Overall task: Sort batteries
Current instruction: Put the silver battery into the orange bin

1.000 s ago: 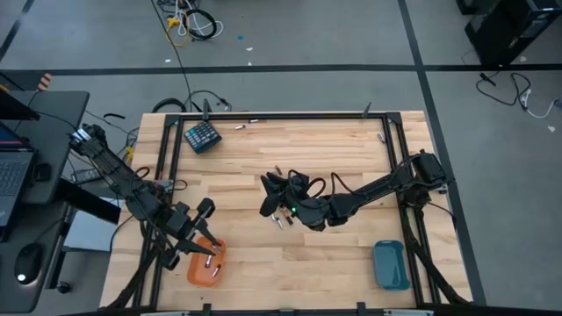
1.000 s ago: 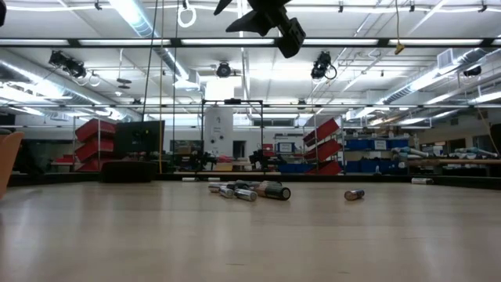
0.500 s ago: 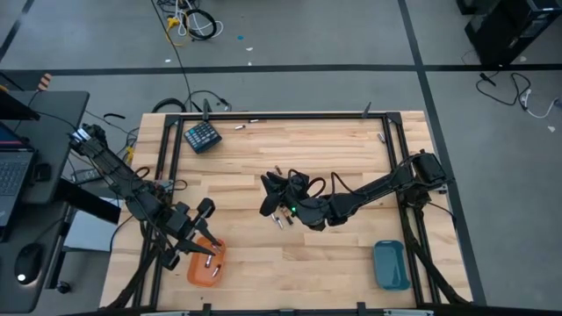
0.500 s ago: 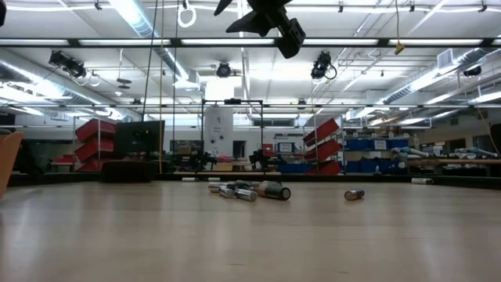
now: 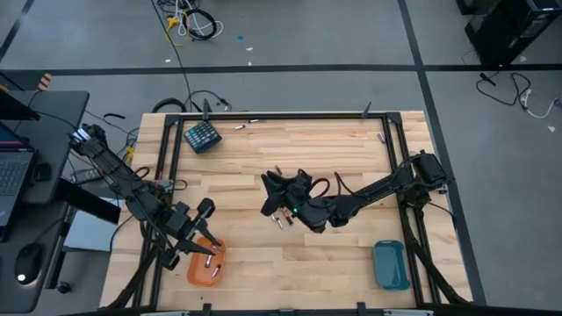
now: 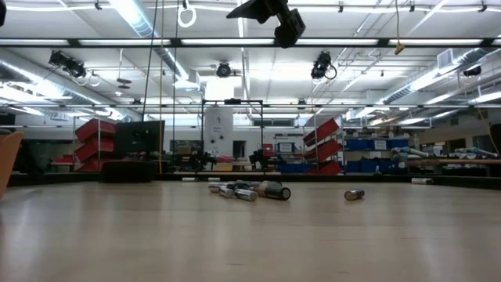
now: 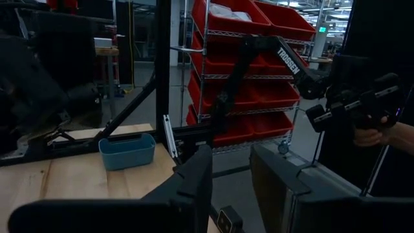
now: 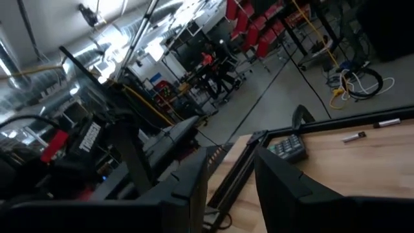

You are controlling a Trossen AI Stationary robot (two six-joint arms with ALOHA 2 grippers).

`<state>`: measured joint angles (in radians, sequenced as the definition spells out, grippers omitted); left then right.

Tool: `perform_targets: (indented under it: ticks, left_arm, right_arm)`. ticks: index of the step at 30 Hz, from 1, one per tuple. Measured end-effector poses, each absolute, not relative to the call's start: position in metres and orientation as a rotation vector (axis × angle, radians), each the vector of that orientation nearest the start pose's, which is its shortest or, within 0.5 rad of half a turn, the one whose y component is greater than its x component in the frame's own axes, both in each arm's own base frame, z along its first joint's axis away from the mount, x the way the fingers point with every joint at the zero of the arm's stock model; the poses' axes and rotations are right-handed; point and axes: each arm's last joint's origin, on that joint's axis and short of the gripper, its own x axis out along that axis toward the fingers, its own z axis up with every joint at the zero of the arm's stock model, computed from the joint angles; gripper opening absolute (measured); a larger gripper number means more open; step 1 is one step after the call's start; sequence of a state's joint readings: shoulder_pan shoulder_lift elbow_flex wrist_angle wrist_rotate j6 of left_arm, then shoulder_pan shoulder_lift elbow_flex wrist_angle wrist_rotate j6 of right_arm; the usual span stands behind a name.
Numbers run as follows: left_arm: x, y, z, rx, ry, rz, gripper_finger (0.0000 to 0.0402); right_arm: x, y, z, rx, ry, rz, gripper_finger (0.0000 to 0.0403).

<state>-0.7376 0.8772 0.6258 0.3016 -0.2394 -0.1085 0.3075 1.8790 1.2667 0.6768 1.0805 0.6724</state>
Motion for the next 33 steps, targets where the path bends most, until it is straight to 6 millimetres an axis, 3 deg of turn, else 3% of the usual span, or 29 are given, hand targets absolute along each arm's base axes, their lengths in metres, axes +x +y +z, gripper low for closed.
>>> perform_targets:
  ticks: [22, 33]
  left_arm:
    - [0.152, -0.129, 0.3078, -0.076, -0.023, -0.499, 0.0104]
    - [0.152, -0.1289, 0.3079, -0.076, -0.024, -0.499, 0.0104]
  right_arm:
    - [0.4031, 0.0979, 0.2701, 0.688, -0.351, -0.806, 0.0114]
    - [0.4049, 0.1024, 0.2746, 0.66, -0.32, -0.665, 0.0114]
